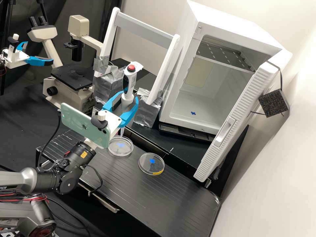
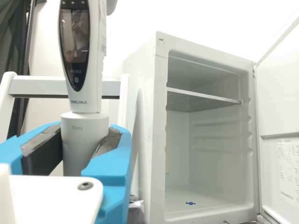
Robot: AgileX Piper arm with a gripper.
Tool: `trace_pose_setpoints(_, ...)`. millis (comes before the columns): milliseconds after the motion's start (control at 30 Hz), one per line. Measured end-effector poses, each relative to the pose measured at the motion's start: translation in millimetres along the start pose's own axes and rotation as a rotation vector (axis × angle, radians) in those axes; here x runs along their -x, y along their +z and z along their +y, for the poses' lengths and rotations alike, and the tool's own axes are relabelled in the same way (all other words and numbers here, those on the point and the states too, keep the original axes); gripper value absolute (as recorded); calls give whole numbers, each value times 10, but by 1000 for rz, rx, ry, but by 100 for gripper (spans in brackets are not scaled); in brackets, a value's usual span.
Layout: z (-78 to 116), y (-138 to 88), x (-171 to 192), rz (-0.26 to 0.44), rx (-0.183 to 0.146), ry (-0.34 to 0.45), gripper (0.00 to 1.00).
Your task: Use the pipette
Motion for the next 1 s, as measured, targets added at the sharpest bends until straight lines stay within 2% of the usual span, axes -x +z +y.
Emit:
trace_pose_setpoints(367,21,-13,12,7,-23,12,0)
trace_pose_setpoints(467,-1,-38,-3,19,-39,-5,0)
trace_pose_setpoints(633,6,-242,-249,103,-43,-69,0)
trace_pose_setpoints(767,15,-454,-522,173,-33,-121,0)
trace_pose_setpoints(867,-2,-635,-751,209,-8,-171,0)
trace_pose_setpoints(1000,-67,-833,-1064,220,32,-246,0)
